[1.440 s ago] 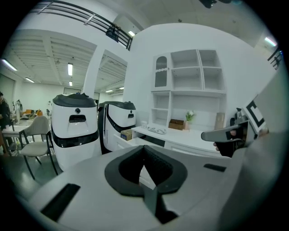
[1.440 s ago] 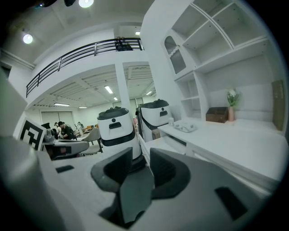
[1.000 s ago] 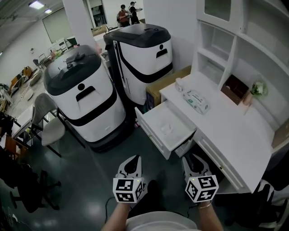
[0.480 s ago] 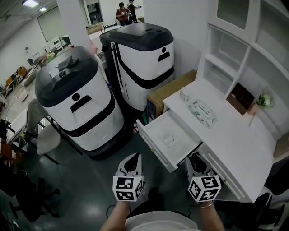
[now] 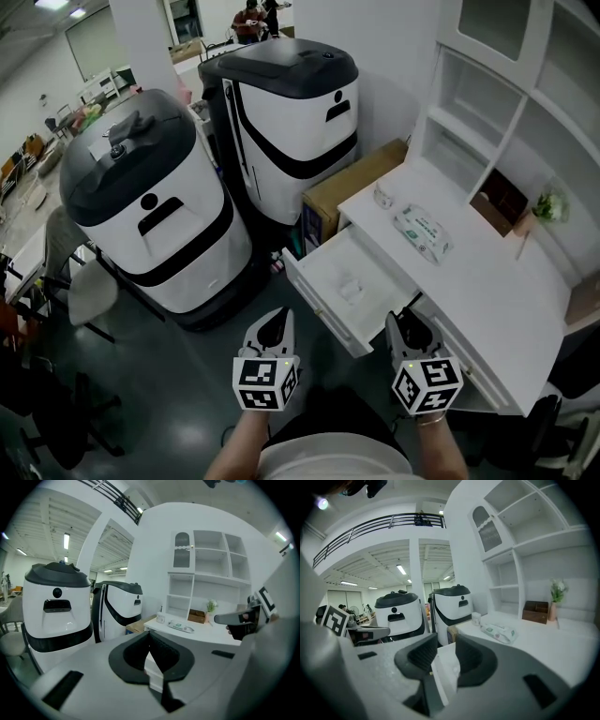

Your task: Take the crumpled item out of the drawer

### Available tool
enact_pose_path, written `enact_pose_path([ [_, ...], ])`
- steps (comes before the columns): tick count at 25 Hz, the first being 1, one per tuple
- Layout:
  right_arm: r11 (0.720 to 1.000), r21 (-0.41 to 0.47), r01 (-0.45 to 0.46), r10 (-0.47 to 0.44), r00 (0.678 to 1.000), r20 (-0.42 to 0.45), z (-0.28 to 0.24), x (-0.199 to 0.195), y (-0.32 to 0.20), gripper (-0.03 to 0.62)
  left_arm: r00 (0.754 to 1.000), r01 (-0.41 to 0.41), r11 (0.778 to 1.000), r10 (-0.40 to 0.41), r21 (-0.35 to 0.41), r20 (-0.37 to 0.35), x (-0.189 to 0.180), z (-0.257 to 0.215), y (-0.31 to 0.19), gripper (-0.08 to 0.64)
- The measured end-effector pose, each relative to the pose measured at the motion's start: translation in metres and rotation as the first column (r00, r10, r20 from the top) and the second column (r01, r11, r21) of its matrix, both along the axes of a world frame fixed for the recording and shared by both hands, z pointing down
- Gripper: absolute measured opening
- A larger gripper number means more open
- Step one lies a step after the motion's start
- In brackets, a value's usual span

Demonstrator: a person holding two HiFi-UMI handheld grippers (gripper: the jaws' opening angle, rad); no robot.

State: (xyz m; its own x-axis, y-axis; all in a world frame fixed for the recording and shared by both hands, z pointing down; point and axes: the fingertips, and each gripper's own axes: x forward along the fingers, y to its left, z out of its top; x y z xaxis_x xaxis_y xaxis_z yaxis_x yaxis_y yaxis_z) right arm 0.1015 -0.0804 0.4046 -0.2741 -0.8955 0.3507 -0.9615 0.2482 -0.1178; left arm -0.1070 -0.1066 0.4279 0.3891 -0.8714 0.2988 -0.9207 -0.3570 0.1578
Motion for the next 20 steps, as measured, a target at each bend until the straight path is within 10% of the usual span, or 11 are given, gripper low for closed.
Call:
enact_pose_path([
  [20, 0.999, -0.011, 0.052, -0.052, 0.999, 0.016, 0.01, 0.002, -0.048, 0.104, 1.0, 0.004, 1.0, -0.003, -0.02, 0.028, -0.001, 0.008, -0.033, -0.009],
])
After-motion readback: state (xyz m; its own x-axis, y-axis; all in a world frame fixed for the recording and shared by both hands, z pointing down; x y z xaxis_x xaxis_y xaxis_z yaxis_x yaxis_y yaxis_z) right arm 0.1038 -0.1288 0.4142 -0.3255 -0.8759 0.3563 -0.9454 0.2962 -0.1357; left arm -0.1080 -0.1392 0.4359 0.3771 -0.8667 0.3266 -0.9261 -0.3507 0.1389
